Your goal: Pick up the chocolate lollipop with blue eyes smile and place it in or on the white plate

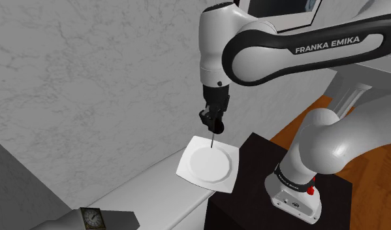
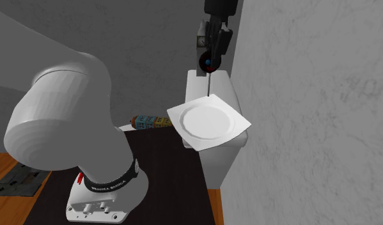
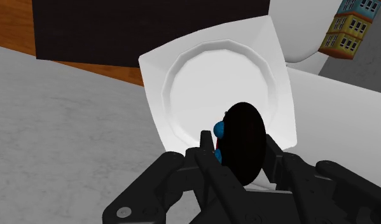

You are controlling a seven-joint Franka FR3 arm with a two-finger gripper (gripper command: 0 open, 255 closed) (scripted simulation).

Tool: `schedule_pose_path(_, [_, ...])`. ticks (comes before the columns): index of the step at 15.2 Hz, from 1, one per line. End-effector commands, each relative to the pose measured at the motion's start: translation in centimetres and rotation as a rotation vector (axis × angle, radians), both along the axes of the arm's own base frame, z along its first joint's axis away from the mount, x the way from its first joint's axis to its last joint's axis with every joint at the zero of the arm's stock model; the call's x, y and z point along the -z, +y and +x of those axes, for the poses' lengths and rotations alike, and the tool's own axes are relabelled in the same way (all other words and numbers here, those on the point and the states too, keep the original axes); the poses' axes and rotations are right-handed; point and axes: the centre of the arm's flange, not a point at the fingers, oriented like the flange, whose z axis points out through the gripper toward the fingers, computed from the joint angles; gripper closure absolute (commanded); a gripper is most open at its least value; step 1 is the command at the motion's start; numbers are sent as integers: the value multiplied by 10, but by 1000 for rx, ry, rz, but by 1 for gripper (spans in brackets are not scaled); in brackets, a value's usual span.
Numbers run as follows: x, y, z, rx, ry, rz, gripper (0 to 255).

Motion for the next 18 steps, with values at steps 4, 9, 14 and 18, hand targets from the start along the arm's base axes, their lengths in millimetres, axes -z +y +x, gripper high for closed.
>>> schedule_pose_path(4, [27,-1,1,0,0,0,255])
schedule_pose_path(9, [53,-1,1,0,0,0,255])
schedule_pose_path(14, [80,-1,1,0,0,0,255])
schedule_pose_path(18, [91,-1,1,0,0,0,255])
